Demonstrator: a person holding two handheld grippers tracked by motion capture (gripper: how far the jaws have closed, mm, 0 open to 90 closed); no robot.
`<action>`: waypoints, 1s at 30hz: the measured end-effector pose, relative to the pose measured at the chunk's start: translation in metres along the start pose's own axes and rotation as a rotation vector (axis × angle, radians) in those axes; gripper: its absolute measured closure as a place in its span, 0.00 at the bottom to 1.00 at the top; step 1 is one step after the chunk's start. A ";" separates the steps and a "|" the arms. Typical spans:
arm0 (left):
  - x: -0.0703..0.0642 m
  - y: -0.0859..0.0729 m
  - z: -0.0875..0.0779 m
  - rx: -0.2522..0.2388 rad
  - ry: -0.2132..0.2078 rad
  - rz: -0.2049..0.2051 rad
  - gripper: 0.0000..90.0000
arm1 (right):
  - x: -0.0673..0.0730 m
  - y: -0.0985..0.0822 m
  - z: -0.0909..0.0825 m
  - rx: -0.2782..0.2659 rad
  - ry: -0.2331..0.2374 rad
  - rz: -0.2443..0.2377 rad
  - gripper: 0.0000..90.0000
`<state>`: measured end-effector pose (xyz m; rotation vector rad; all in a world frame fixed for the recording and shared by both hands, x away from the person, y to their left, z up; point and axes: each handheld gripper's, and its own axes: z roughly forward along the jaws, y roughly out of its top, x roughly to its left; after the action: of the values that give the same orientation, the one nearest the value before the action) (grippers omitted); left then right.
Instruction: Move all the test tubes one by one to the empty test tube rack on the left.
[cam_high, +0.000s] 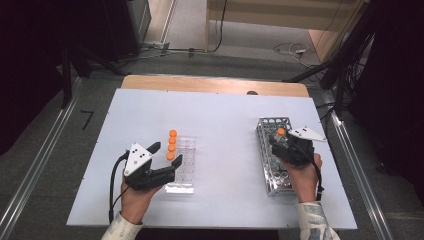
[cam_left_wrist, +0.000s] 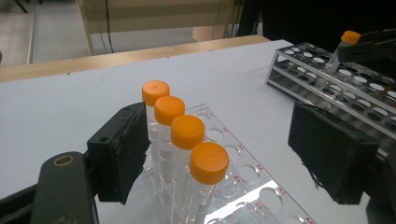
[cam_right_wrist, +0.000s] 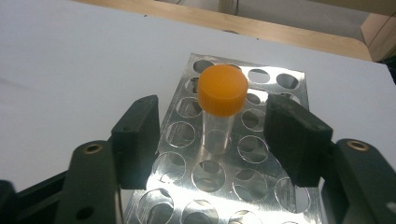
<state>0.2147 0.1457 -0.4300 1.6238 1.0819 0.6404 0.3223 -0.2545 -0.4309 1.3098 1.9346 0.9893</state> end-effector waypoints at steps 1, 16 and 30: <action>0.000 0.000 0.000 -0.002 0.000 0.001 0.23 | 0.001 0.001 0.001 0.005 -0.005 -0.011 0.44; -0.001 0.001 0.000 -0.001 -0.005 0.006 0.23 | -0.003 0.010 0.019 0.109 -0.033 -0.005 0.71; -0.002 0.001 0.000 -0.003 -0.007 0.010 0.23 | -0.002 0.011 0.022 0.145 -0.020 -0.001 0.79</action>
<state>0.2140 0.1437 -0.4292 1.6289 1.0677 0.6425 0.3462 -0.2478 -0.4338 1.3924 2.0230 0.8453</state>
